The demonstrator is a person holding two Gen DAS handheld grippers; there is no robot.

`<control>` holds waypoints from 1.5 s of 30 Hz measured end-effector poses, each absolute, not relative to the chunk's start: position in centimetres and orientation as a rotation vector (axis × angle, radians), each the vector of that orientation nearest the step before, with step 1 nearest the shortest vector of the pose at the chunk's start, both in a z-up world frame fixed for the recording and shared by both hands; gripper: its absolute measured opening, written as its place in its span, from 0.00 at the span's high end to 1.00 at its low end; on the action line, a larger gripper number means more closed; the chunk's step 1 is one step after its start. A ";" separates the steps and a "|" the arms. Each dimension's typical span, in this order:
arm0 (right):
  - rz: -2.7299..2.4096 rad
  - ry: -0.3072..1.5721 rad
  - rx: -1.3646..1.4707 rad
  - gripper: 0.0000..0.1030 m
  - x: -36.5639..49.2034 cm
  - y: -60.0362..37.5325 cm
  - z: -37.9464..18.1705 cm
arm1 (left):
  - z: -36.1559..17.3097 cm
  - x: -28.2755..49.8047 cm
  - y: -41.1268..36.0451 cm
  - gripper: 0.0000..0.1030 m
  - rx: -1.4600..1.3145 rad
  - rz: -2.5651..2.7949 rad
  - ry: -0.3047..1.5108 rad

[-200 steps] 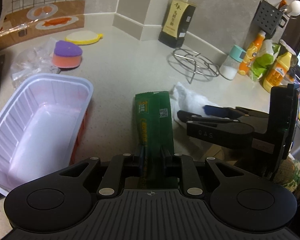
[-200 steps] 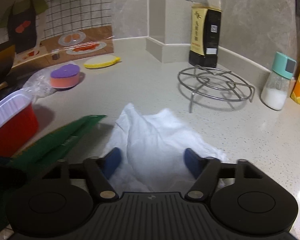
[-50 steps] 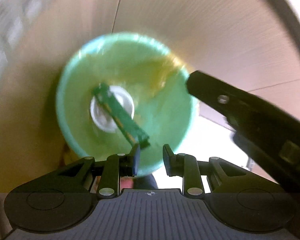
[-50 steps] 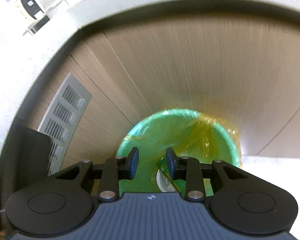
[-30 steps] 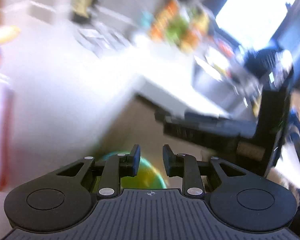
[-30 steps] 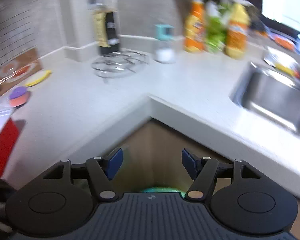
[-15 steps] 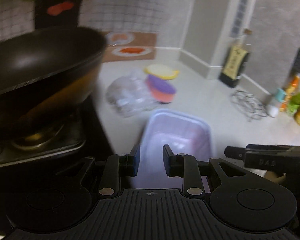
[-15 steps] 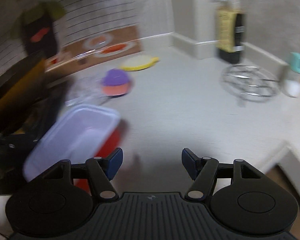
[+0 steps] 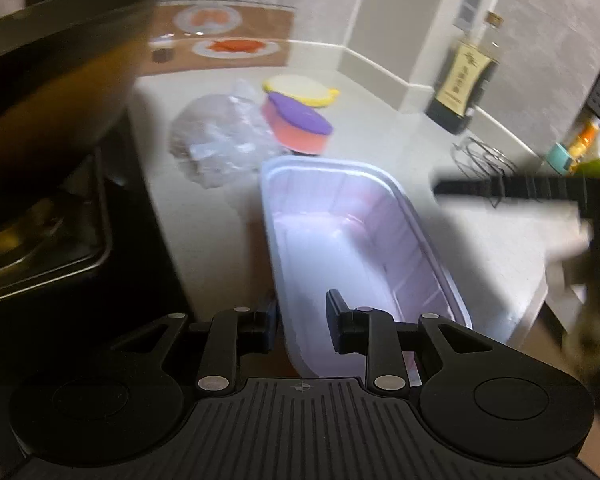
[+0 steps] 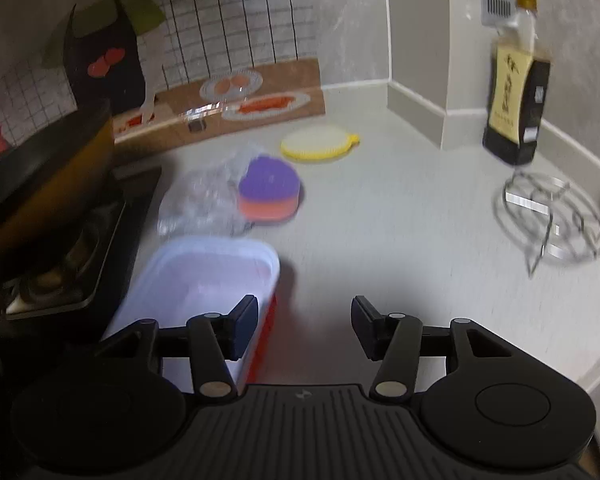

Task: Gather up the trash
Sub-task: 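Raise both tools back to the counter toward the white plastic tray, then grasp the purple sponge with the right gripper while the left gripper grasps the white tray rim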

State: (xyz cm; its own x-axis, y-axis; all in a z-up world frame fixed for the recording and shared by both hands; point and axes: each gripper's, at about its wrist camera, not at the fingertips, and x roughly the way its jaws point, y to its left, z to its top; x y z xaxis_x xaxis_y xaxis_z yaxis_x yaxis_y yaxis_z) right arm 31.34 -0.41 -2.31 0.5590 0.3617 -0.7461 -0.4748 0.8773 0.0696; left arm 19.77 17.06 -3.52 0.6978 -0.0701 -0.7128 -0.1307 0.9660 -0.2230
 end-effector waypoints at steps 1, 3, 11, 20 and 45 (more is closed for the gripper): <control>0.509 0.843 -0.150 0.45 32.3 -0.1 -1.7 | -3.6 19.8 17.1 0.72 -0.269 0.026 0.803; 0.563 0.871 -0.157 0.34 34.9 1.2 -1.0 | -3.8 19.8 17.3 0.72 -0.280 0.019 0.803; 0.563 1.078 -0.110 0.33 47.1 9.6 -4.0 | -3.8 19.2 18.8 0.72 -0.313 0.032 0.789; 0.504 1.080 -0.263 0.33 49.7 15.0 -7.9 | -3.8 18.0 19.6 0.72 -0.415 -0.040 0.747; 0.476 0.939 -0.136 0.36 39.0 0.6 0.5 | -5.4 22.7 16.8 0.81 -0.271 -0.029 0.826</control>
